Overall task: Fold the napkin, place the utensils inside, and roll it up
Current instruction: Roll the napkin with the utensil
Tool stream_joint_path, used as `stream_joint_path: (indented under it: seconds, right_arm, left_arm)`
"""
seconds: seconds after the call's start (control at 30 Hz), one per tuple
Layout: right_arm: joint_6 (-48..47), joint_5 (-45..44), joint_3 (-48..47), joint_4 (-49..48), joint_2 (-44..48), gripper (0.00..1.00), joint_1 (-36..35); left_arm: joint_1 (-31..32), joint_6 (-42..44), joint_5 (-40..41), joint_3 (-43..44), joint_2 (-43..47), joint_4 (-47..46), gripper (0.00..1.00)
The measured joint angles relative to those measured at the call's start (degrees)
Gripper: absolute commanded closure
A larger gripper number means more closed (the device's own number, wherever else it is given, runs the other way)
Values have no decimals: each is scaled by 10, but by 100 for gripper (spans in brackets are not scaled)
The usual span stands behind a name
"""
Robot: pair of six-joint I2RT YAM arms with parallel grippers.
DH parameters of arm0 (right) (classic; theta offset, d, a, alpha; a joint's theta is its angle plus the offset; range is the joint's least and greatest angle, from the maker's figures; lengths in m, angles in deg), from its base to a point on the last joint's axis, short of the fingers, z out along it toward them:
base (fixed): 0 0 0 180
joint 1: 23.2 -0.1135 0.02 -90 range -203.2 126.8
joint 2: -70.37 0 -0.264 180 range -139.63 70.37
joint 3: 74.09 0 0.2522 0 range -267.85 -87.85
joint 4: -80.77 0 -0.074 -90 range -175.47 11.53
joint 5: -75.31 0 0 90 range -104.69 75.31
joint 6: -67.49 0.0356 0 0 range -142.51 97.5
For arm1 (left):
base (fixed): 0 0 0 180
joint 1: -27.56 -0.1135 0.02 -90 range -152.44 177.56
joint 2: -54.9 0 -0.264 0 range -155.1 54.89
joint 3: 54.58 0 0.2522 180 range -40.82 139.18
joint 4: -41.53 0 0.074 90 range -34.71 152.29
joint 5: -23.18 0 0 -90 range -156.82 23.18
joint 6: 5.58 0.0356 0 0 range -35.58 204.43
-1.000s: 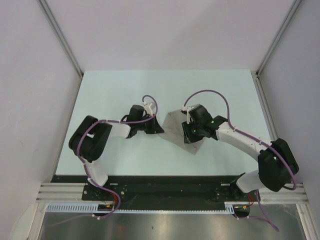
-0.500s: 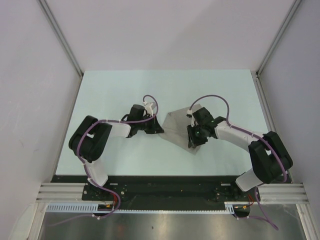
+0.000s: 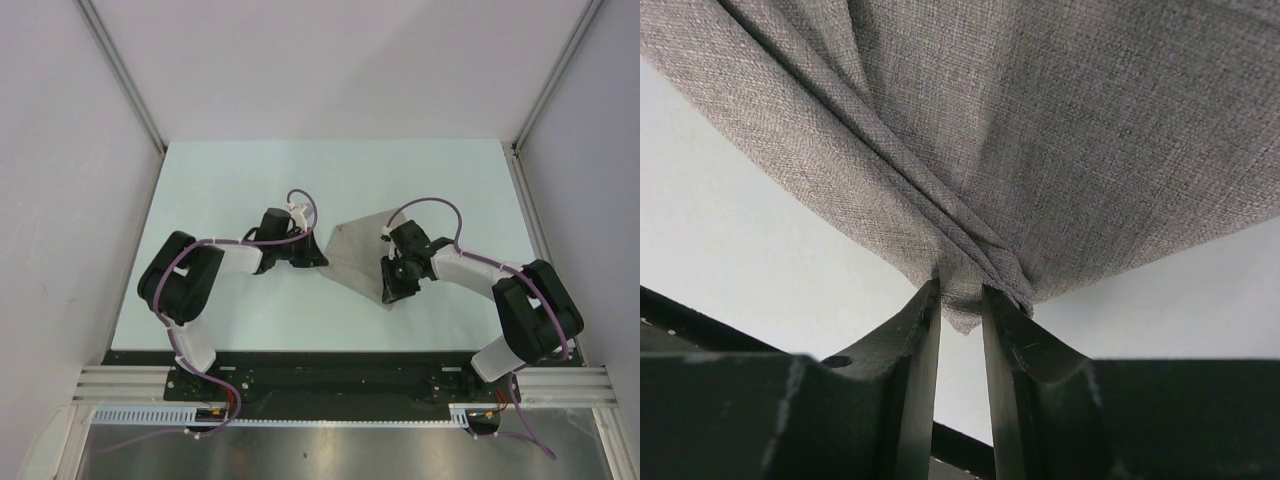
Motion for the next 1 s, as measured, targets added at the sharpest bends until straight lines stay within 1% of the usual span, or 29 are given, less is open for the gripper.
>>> stream_joint_path:
  seconds: [0.13,0.2,0.23,0.33,0.4,0.43,0.5,0.6,0.67,0.87,1.0]
  right_arm:
    - [2,2,1,-2,0,71,2]
    - [0,2,0,-1,0,69,1]
    - [-3,0,-2,1,0,64,-5]
    - [-15,-25,-18,15,4,53,-30]
    - [-28,-48,-39,24,16,49,-63]
    - [-35,-61,-50,24,23,42,-82]
    - [-50,-90,-69,14,38,40,-112]
    - [-82,-149,-81,-37,47,39,-165]
    - [-101,-179,-81,-64,41,39,-187]
    - [-165,-272,-61,-166,-8,39,-245]
    - [-196,-296,-51,-206,-40,39,-269]
  left_arm:
    - [1,4,2,6,0,11,100]
    - [2,7,3,10,0,20,100]
    - [2,9,5,14,0,27,100]
    - [5,13,13,30,0,60,100]
    - [7,14,17,39,0,80,100]
    - [7,14,19,45,0,94,100]
    - [8,15,25,64,0,129,100]
    - [9,19,27,89,-4,167,100]
    - [9,21,27,102,-9,190,100]
    - [9,30,26,140,-31,246,100]
    - [9,38,25,160,-41,273,100]
